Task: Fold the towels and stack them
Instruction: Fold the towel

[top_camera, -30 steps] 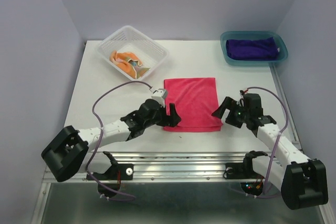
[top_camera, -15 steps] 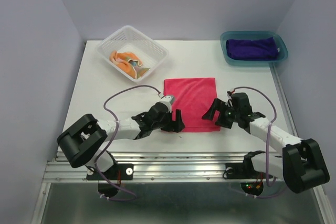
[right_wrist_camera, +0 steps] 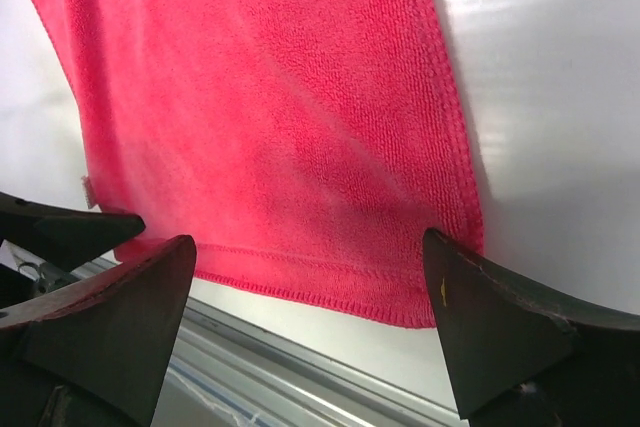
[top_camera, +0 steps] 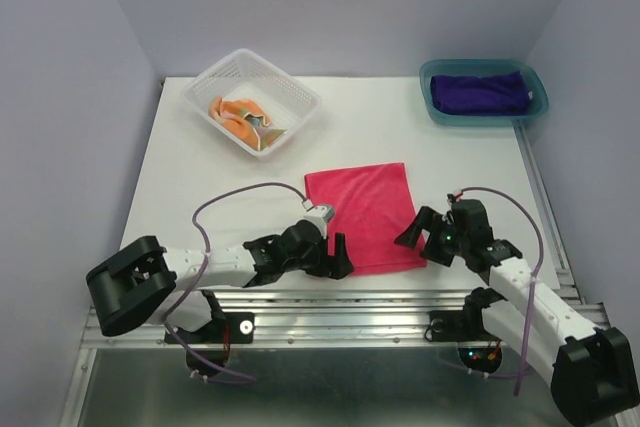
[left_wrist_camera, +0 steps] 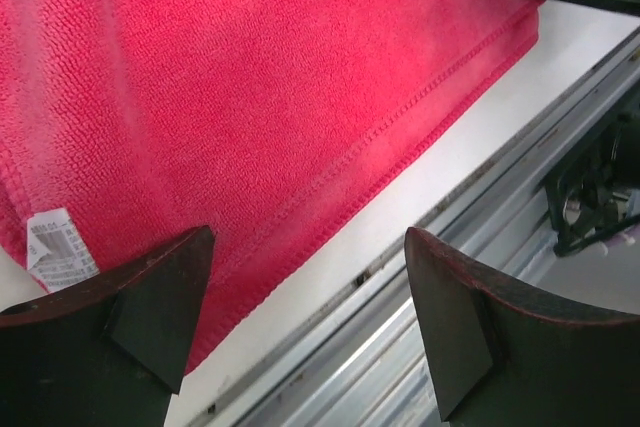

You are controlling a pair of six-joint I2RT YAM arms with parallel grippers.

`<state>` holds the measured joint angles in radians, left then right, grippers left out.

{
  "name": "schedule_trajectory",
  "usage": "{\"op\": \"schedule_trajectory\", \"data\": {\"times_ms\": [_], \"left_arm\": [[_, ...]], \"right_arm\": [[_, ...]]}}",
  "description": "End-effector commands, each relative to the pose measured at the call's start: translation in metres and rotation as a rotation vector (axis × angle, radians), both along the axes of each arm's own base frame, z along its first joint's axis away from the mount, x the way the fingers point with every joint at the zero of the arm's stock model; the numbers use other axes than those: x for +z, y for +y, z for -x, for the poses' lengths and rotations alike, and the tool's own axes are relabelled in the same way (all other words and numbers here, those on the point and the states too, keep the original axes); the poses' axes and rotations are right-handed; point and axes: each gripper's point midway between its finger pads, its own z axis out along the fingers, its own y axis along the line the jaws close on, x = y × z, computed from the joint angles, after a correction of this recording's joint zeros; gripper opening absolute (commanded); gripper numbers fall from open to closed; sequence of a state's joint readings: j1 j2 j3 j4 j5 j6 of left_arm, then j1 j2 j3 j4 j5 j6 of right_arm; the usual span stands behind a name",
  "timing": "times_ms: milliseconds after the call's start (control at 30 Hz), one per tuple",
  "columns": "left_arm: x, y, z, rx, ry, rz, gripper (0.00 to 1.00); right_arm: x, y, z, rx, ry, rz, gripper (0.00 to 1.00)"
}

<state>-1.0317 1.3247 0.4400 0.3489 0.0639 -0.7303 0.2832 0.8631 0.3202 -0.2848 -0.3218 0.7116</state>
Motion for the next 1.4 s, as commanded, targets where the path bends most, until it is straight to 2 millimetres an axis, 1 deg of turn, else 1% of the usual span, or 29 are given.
{"op": "schedule_trajectory", "data": {"times_ms": [0,100,133,167,200,233,267,300,333,367,400,433,467,500,533,567,600,633,700,733,767,833,867,933,1033,1133,1167,1267,1367], "left_arm": [[0.0,0.018,0.018,0.023,0.042,-0.08,0.89],[0.032,0.021,-0.004,0.117,-0.057,-0.058,0.91],[0.042,0.022,-0.01,0.14,-0.083,-0.048,0.95],[0.052,0.024,-0.015,0.159,-0.114,-0.041,0.99],[0.07,0.026,-0.031,0.222,-0.175,-0.035,0.99],[0.077,0.03,-0.039,0.26,-0.202,-0.044,0.99],[0.08,0.038,-0.045,0.294,-0.224,-0.075,0.99],[0.084,0.043,-0.054,0.329,-0.246,-0.09,0.99],[0.092,0.055,-0.076,0.404,-0.264,-0.099,0.99],[0.089,0.06,-0.086,0.416,-0.269,-0.127,0.99],[0.095,0.062,-0.097,0.431,-0.267,-0.118,0.99],[0.095,0.067,-0.108,0.45,-0.272,-0.128,0.99],[0.088,0.077,-0.125,0.481,-0.276,-0.167,0.99],[0.089,0.078,-0.134,0.489,-0.287,-0.172,0.99],[0.097,0.077,-0.145,0.503,-0.305,-0.174,0.99],[0.088,0.084,-0.157,0.521,-0.297,-0.219,0.99],[0.089,0.083,-0.164,0.519,-0.302,-0.23,0.99],[0.089,0.078,-0.174,0.508,-0.315,-0.247,0.99],[0.088,0.076,-0.184,0.501,-0.322,-0.266,0.99],[0.093,0.072,-0.191,0.497,-0.326,-0.256,0.99],[0.082,0.071,-0.195,0.483,-0.314,-0.284,0.98],[0.079,0.072,-0.208,0.491,-0.305,-0.292,0.96],[0.068,0.074,-0.212,0.487,-0.287,-0.316,0.95],[0.066,0.075,-0.222,0.494,-0.276,-0.319,0.92],[0.048,0.076,-0.233,0.476,-0.255,-0.358,0.88],[0.04,0.074,-0.239,0.461,-0.235,-0.356,0.86],[0.032,0.076,-0.241,0.46,-0.224,-0.369,0.86],[0.021,0.075,-0.245,0.445,-0.205,-0.374,0.81],[0.017,0.075,-0.252,0.44,-0.199,-0.373,0.76]], "right_arm": [[-0.003,-0.002,0.03,0.014,0.085,-0.009,1.0],[0.017,-0.003,0.019,0.008,0.008,-0.002,1.0],[0.034,-0.002,0.009,0.003,-0.04,-0.006,1.0],[0.043,-0.001,0.002,0.001,-0.069,-0.005,1.0],[0.053,0.0,-0.006,0.007,-0.107,-0.006,1.0],[0.062,0.002,-0.012,0.008,-0.137,-0.008,1.0],[0.077,0.001,-0.025,-0.007,-0.177,0.001,1.0],[0.082,0.0,-0.033,-0.022,-0.199,0.014,1.0],[0.092,-0.003,-0.044,-0.046,-0.233,0.023,1.0],[0.098,-0.008,-0.058,-0.106,-0.244,0.048,1.0],[0.106,-0.01,-0.069,-0.144,-0.271,0.047,1.0],[0.11,-0.012,-0.079,-0.167,-0.285,0.054,1.0],[0.113,-0.012,-0.087,-0.185,-0.296,0.058,1.0],[0.117,-0.013,-0.102,-0.205,-0.299,0.075,1.0],[0.121,-0.013,-0.111,-0.216,-0.315,0.085,1.0],[0.124,-0.014,-0.119,-0.226,-0.319,0.098,1.0],[0.123,-0.015,-0.127,-0.236,-0.312,0.116,1.0],[0.122,-0.021,-0.142,-0.273,-0.311,0.164,1.0],[0.117,-0.027,-0.156,-0.307,-0.3,0.212,1.0],[0.124,-0.025,-0.165,-0.311,-0.317,0.211,1.0],[0.113,-0.024,-0.171,-0.302,-0.289,0.231,1.0],[0.116,-0.022,-0.181,-0.288,-0.303,0.244,1.0],[0.111,-0.022,-0.185,-0.287,-0.293,0.256,1.0],[0.11,-0.024,-0.191,-0.296,-0.299,0.276,1.0],[0.109,-0.026,-0.198,-0.301,-0.309,0.298,1.0],[0.102,-0.031,-0.203,-0.312,-0.296,0.328,1.0],[0.099,-0.031,-0.203,-0.31,-0.291,0.336,1.0],[0.09,-0.033,-0.205,-0.311,-0.274,0.346,1.0],[0.079,-0.031,-0.207,-0.301,-0.256,0.344,1.0]]}}
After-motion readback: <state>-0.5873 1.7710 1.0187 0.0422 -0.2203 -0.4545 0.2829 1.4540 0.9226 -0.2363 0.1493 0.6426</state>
